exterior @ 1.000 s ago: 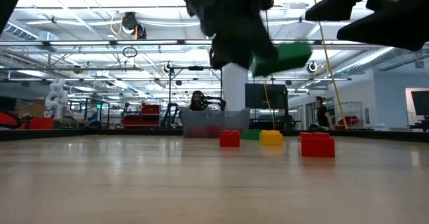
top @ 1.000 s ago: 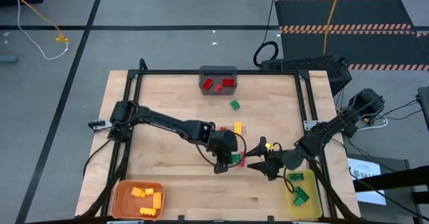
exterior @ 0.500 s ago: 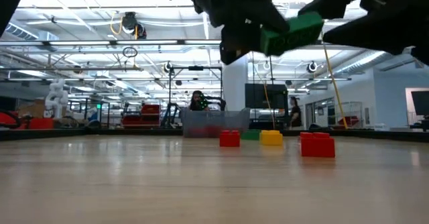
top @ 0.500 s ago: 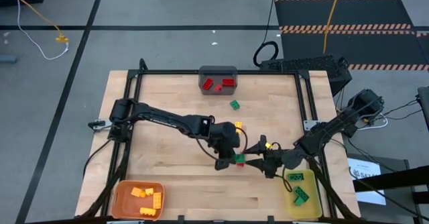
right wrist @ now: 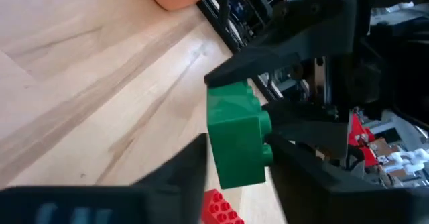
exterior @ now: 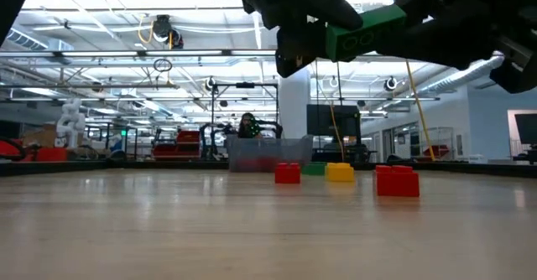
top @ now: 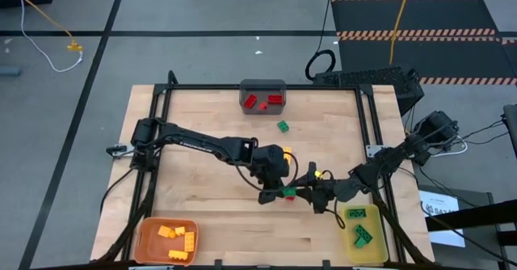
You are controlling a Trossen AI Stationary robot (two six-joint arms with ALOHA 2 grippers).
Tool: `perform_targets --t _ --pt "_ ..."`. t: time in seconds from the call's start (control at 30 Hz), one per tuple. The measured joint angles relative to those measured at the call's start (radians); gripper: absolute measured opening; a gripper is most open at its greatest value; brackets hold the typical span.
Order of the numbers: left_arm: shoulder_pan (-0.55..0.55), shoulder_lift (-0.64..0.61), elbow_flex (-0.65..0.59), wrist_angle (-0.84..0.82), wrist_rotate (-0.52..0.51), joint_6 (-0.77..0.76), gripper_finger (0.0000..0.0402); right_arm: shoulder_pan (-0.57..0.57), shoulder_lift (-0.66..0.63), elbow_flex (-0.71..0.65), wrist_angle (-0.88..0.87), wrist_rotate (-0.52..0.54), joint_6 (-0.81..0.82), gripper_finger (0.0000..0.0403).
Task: Sort & place blocks by color
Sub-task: Put the green game piece into the yellow bin
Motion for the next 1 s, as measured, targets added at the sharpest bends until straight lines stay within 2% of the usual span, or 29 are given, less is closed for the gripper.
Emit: perform_targets --t 0.1,0.3,0.47,0.6,0.7,0.77,0.83,1.0 --pt "0.002 0.000 0.000 -0.004 0.004 0.005 0.0162 -0.005 0.000 0.000 0.001 0.008 0.003 0.0077" --pt "0.006 0.000 0.000 -0.013 -0.003 0.028 0.0247 -0.006 0.000 0.000 0.002 0.003 0.036 0.0077" --pt "0.027 -0.021 0.001 -0.116 -0.002 0.054 0.0281 0.021 -0.034 0.000 -0.038 0.024 0.055 0.0077" --pt "0.045 -0.056 0.001 -0.306 -0.097 0.098 0.0286 0.061 -0.129 0.001 -0.170 0.100 0.137 0.0077" --pt "0.049 -0.093 0.001 -0.395 -0.221 0.104 0.0283 0.075 -0.229 0.000 -0.337 0.098 0.310 0.0077" --pt "0.046 -0.112 0.001 -0.411 -0.299 0.095 0.0278 0.075 -0.307 0.001 -0.465 0.017 0.467 0.0077" --pt "0.041 -0.122 0.001 -0.426 -0.350 0.088 0.0273 0.073 -0.377 0.001 -0.572 -0.123 0.635 0.0077" --pt "0.035 -0.126 0.001 -0.393 -0.398 0.099 0.0263 0.069 -0.504 0.000 -0.775 -0.441 1.002 0.0077"
